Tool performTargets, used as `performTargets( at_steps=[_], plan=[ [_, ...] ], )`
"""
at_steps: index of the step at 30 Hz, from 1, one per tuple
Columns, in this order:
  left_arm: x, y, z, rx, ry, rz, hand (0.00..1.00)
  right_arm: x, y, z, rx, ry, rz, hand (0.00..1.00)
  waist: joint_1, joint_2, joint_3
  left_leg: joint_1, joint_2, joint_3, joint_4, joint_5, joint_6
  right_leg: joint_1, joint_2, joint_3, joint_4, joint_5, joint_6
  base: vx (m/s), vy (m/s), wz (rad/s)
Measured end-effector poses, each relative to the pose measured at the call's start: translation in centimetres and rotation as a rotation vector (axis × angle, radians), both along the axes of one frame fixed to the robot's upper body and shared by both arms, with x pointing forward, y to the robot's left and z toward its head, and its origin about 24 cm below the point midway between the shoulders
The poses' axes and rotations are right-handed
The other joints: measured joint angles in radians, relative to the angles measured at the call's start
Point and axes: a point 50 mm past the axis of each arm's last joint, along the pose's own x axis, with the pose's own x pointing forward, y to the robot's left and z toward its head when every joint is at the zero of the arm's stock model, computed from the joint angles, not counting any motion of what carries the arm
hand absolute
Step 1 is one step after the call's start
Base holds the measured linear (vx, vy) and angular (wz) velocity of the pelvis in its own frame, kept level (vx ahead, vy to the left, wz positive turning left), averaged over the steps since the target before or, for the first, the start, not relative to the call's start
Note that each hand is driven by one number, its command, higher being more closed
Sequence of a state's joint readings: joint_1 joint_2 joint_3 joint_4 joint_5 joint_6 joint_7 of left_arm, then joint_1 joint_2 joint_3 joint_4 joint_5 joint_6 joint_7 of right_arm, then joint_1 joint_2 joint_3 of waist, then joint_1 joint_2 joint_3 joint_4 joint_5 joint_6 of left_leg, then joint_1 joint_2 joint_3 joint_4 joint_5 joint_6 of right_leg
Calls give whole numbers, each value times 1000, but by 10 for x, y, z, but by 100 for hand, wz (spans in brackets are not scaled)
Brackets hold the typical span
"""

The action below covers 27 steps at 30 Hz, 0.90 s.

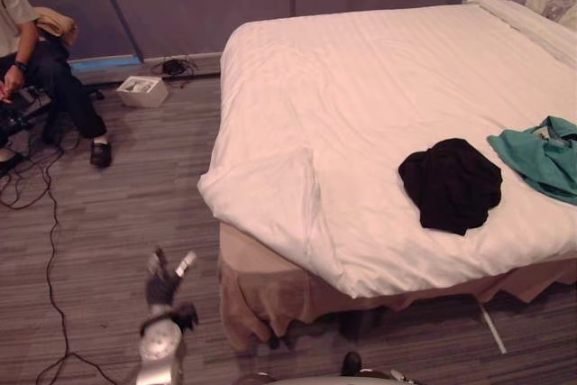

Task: Tidy the bed and pick cloth on bed and put in laundry

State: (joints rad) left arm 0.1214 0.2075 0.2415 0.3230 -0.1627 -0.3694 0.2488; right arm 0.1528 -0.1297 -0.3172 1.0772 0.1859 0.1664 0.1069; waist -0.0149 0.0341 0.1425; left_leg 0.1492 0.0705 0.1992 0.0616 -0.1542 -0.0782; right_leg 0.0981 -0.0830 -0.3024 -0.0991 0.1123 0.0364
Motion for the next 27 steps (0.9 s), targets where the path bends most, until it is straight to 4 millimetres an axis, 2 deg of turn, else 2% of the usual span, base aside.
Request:
performTargets(
  at_steps=[1,3,6,8,10,12,14,16,18,19,21,22,24,27],
  plan=[
    [4,2,14,28,-58,-6,0,-1,0,0,-2,0,-1,0,0,3,-2,1,0,2,-5,3,0,-1,0,1,0,0,0,2,3,3],
    [20,3,67,126,-267,-64,0,-4,-1,0,-7,4,-11,0,0,11,-7,4,0,9,-20,11,0,-9,2,2,-1,0,0,6,9,-7],
    [34,-1,106,204,-392,-158,0,-5,-2,0,-8,2,-34,0,-11,24,-16,6,0,17,-29,18,2,-16,4,8,-4,1,0,16,15,-7],
    [43,-2,114,237,-380,-200,0,-4,-2,0,-8,-6,-32,0,-26,25,-17,9,2,27,-28,18,2,-18,7,17,-5,1,-1,5,9,-16],
    [61,-11,120,271,-335,-282,0,-3,-2,0,-9,-9,-31,0,-28,20,-13,2,4,50,-28,18,1,-38,11,38,-5,6,-4,-24,4,-28],
    [85,-19,124,293,-280,-340,0,2,-3,2,-16,-31,-21,0,-36,3,4,-42,4,63,-8,18,1,-80,11,63,-1,22,-9,-65,4,-21],
    [113,-23,137,387,-233,-352,0,21,-3,5,-23,-106,-1,0,-54,-6,50,-109,2,75,27,18,1,-138,5,81,0,47,-14,-124,-3,-21],
    [142,-25,153,506,-163,-344,0,52,0,12,-27,-206,31,0,-84,-39,141,-186,4,96,75,15,6,-203,2,106,0,76,-20,-243,-32,-28],
    [158,-33,153,553,-91,-350,0,65,1,16,-33,-254,50,0,-95,-47,193,-234,13,113,118,4,18,-246,6,128,9,85,-21,-163,-34,-30],
    [167,-40,146,587,-15,-363,0,75,2,19,-33,-289,60,0,-117,-48,236,-266,22,120,148,-5,19,-279,9,140,32,87,-23,-104,-27,-25],
    [172,-44,138,603,37,-346,0,83,7,22,-15,-317,69,0,-134,-47,279,-282,35,136,174,-15,16,-302,16,155,55,84,-25,-67,-16,-24],
    [176,-48,141,642,35,-328,100,88,11,24,-9,-340,78,0,-133,-46,298,-296,41,152,189,-17,15,-326,18,164,81,73,-31,-50,-11,-18],
    [182,-54,151,730,32,-322,100,95,15,27,-4,-379,83,0,-131,-39,305,-324,51,167,207,-20,19,-372,18,168,134,54,-38,-53,-9,-6],
    [187,-55,156,820,76,-317,100,105,14,34,-17,-440,70,0,-131,-35,309,-332,74,202,238,-44,22,-397,19,170,187,28,-41,-68,-16,-3]
  ],
)
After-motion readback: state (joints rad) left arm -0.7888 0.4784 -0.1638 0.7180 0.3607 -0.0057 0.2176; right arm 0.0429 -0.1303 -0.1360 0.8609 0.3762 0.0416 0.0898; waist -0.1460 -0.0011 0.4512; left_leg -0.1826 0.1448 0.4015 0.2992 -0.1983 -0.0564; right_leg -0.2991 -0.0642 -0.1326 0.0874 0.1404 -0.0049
